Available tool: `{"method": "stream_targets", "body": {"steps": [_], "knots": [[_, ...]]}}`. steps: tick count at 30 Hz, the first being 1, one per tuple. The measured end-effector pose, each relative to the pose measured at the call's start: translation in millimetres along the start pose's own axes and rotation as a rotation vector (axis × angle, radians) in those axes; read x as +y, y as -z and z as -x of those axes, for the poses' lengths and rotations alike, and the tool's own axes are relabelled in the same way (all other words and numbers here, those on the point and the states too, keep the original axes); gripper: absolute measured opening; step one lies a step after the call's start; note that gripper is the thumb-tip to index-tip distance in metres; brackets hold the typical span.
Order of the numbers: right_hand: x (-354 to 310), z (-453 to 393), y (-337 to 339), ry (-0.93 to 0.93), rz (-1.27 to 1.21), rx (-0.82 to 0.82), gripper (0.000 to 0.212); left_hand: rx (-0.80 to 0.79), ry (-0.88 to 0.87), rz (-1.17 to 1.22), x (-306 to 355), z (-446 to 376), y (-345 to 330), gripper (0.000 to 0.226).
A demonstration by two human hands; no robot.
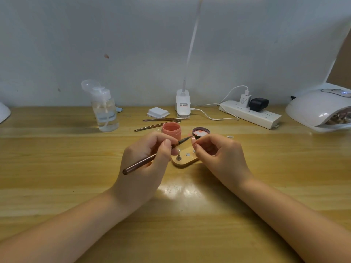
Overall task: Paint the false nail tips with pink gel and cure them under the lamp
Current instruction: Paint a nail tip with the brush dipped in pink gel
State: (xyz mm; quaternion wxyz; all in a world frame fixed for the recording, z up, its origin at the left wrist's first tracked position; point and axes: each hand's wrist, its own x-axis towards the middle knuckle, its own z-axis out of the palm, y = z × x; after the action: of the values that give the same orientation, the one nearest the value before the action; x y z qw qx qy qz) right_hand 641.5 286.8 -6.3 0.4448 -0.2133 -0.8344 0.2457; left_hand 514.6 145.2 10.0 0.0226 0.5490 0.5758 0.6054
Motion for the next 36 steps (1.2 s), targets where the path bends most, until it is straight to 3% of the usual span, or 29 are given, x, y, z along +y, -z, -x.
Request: {"method": "stream_targets", "body": {"steps": [14,36], "knots": [[0.5,-0.5,0.2,-0.007,-0.043,-0.019,0.007,-0.061,0.055,-0.004,-1.4,0.5,-2.1,0.019],[-0.1,0.1,-0.1,-0.023,-0.051,-0.013,0.006,0.004,0.107,0.016,-2.1,-2.9,0.2,0.022]]}}
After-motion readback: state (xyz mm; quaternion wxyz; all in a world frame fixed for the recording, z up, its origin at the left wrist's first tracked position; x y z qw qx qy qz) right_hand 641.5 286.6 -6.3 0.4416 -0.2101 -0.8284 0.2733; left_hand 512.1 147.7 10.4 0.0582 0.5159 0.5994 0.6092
